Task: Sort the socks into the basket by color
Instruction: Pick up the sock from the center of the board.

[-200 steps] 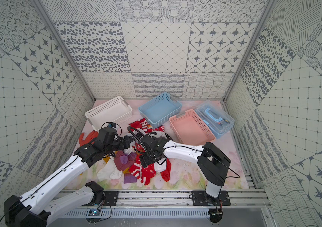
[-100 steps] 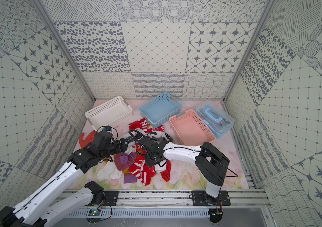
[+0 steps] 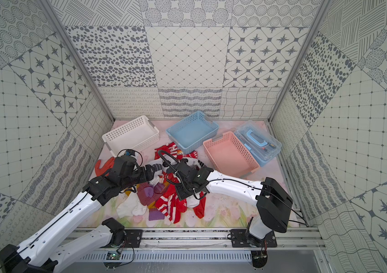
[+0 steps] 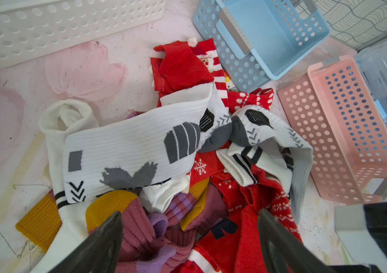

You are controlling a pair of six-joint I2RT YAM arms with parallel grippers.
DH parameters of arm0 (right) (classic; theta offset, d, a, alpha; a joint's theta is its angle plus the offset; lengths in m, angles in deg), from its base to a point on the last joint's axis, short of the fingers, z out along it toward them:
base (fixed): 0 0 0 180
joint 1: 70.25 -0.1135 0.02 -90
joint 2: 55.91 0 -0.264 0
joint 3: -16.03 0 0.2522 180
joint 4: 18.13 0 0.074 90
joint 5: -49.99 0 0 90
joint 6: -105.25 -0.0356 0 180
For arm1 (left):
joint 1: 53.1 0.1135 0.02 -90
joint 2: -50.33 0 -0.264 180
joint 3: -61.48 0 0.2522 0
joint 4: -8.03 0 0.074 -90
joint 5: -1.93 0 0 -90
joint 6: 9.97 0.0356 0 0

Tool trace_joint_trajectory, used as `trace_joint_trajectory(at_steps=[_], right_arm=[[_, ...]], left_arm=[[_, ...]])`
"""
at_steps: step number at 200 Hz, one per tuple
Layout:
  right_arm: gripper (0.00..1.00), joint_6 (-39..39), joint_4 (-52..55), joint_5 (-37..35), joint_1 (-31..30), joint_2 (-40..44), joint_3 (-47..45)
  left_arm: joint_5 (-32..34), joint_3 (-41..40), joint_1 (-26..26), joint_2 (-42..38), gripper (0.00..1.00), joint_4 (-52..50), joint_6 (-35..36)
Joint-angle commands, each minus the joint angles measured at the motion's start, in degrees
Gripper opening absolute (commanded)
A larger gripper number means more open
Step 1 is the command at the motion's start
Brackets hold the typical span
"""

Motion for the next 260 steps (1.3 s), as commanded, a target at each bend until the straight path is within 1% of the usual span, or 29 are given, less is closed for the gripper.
trace_joint_trajectory(at_steps=[1,22,28,35,40,47,53,59,69,70,117,141,177,205,228,260], right_arm=[[0.0,0.6,-1.1,2.6,0.8,2.8,1.4],[0.0,0.8,-1.0,5.4,2.3,2.5,1.7],[0.07,0.9,-1.2,5.2,2.3,2.4,1.6],[0.22,1.0,-1.3,5.4,2.4,2.1,1.3],[0.25,1.1,-1.3,5.8,2.5,1.7,1.2],[0.24,1.1,-1.4,6.1,2.5,1.2,0.9],[0.21,1.1,-1.9,6.1,2.5,0.9,0.5],[0.14,0.8,-2.7,6.3,2.5,0.7,0.0],[0.0,0.7,-3.1,6.5,2.6,0.3,-0.4],[0.0,0.7,-3.1,6.5,2.6,0.2,-0.5],[0.0,0.8,-2.9,6.4,2.8,1.0,0.0],[0.0,1.5,-2.3,7.7,3.2,4.1,2.1],[0.0,1.5,-1.2,9.9,6.1,9.3,5.3],[0.0,0.9,-1.7,11.6,10.9,13.7,5.9],[0.0,1.0,-2.2,13.6,16.2,16.0,6.3],[0.0,2.4,-0.4,11.6,24.3,16.7,7.5]], left_arm=[[-1.5,1.2,0.0,0.9,0.88,0.8,2.1],[-2.7,1.1,0.0,1.5,0.87,2.1,2.1],[-2.8,1.0,-0.1,1.6,0.87,2.4,2.1],[-2.9,1.2,0.0,1.9,0.87,2.7,2.1],[-3.0,1.2,0.0,2.1,0.87,2.8,2.1],[-3.1,1.2,0.0,2.4,0.87,3.1,2.0],[-3.3,1.1,0.0,2.6,0.87,3.4,2.0],[-3.4,1.1,0.0,2.9,0.87,3.6,1.9],[-3.4,1.0,-0.1,3.1,0.87,3.8,1.9],[-3.4,1.0,-0.1,3.2,0.87,3.8,1.8],[-4.4,0.9,-0.1,4.0,0.86,4.5,1.6],[-4.9,1.0,-0.4,4.0,0.86,4.5,1.6],[-5.6,2.1,-1.0,5.0,0.86,4.1,2.3],[-6.1,2.9,-1.8,6.0,0.86,4.1,2.7],[-6.1,3.6,-3.0,7.4,0.86,4.1,3.1],[-5.8,5.0,-5.6,10.1,0.86,4.2,3.7]])
